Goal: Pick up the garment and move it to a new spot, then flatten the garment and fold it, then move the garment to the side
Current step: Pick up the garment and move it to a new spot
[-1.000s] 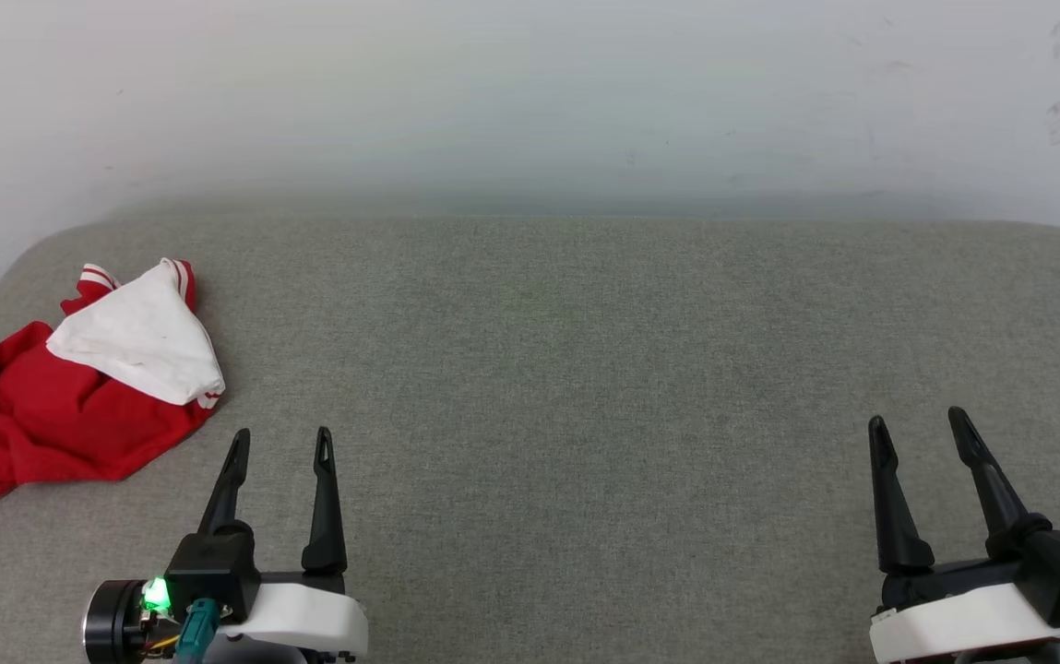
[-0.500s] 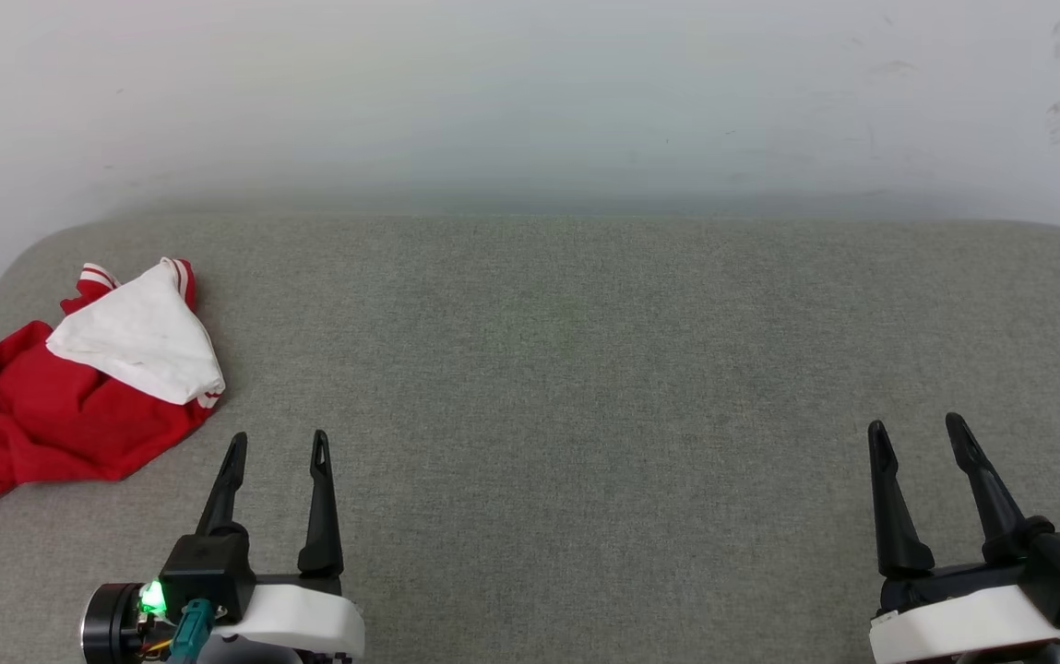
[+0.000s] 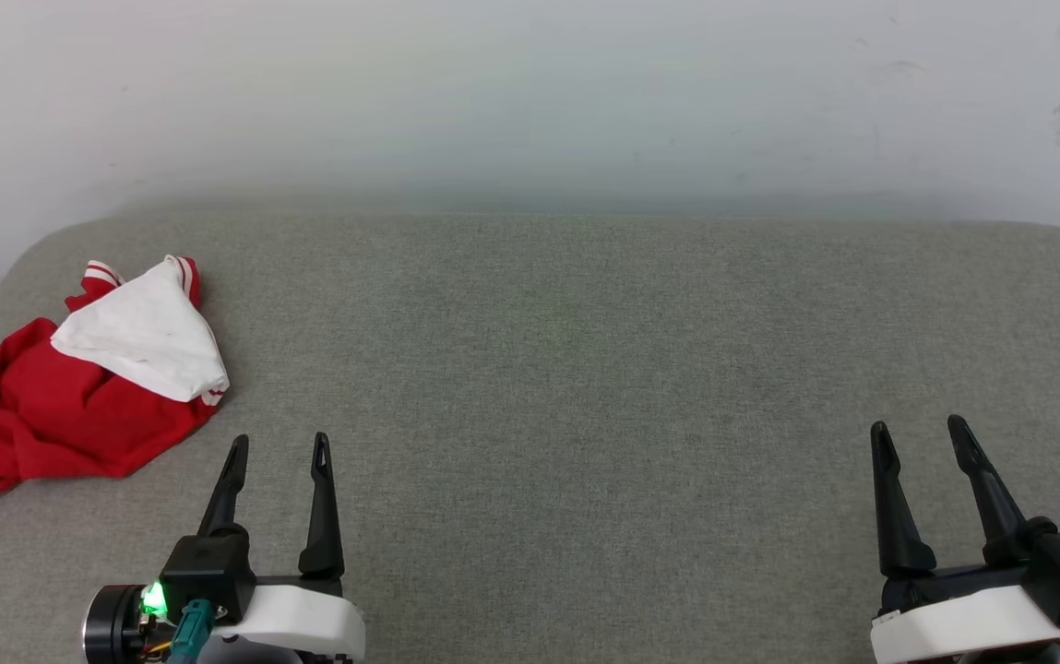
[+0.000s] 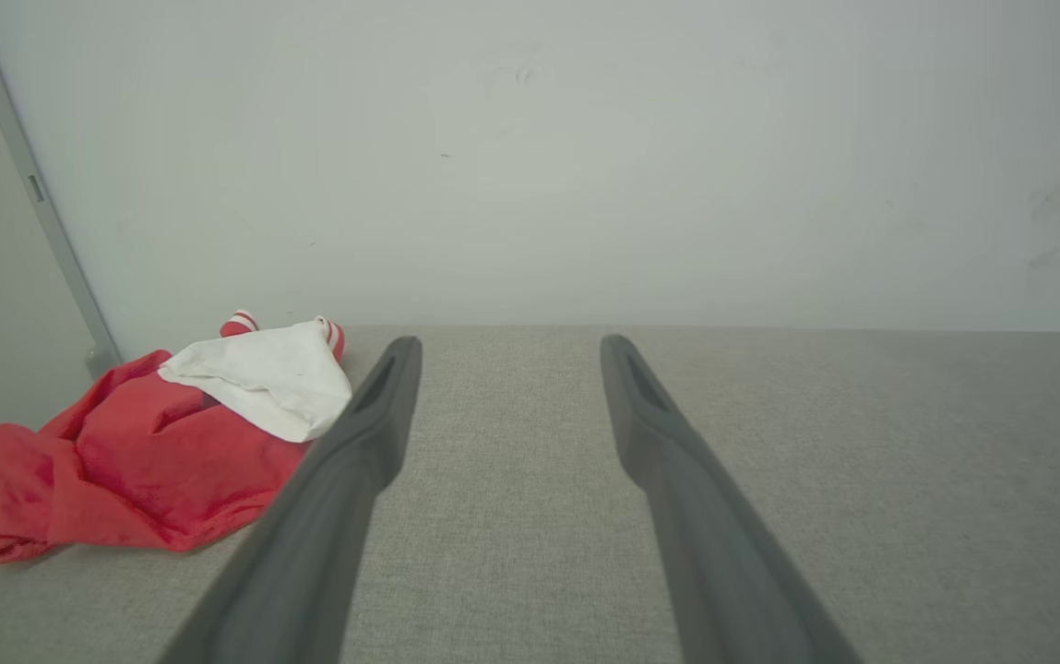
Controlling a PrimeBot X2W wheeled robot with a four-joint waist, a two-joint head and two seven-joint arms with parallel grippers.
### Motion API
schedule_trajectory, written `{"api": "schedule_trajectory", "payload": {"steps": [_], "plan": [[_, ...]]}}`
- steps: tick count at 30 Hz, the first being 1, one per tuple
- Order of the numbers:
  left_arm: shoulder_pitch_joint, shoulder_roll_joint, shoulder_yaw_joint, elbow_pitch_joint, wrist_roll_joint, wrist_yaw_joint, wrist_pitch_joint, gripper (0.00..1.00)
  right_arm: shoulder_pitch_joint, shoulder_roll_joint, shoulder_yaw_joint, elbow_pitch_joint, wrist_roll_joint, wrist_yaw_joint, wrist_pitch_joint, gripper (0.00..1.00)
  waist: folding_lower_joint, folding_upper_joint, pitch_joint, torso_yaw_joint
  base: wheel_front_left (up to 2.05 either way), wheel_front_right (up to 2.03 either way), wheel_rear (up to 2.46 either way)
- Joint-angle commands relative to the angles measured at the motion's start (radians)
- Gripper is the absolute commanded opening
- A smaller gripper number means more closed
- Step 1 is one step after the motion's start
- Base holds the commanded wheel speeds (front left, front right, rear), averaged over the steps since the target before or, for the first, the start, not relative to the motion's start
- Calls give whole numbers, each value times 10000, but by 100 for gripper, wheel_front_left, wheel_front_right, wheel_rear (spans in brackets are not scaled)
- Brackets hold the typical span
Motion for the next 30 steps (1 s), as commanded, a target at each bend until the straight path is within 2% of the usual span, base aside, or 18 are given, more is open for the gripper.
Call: {"api": "schedule_trajectory", "payload": {"steps": [1, 11, 30], "plan": [[-23, -22, -19, 14, -18, 28, -31, 100, 51, 13, -8, 23, 12, -7, -28, 100, -1, 0, 5, 25, 0, 0, 0], [-168, -18, 73, 60, -52, 43, -31, 100, 91, 14, 80, 13, -49, -7, -27, 100, -1, 0, 104, 736, 0, 0, 0], [-249, -21, 483, 88, -331, 126, -31, 100, -121, 13, 328, -23, -230, -7, -27, 100, -1, 0, 383, 3131, 0, 0, 0]]}}
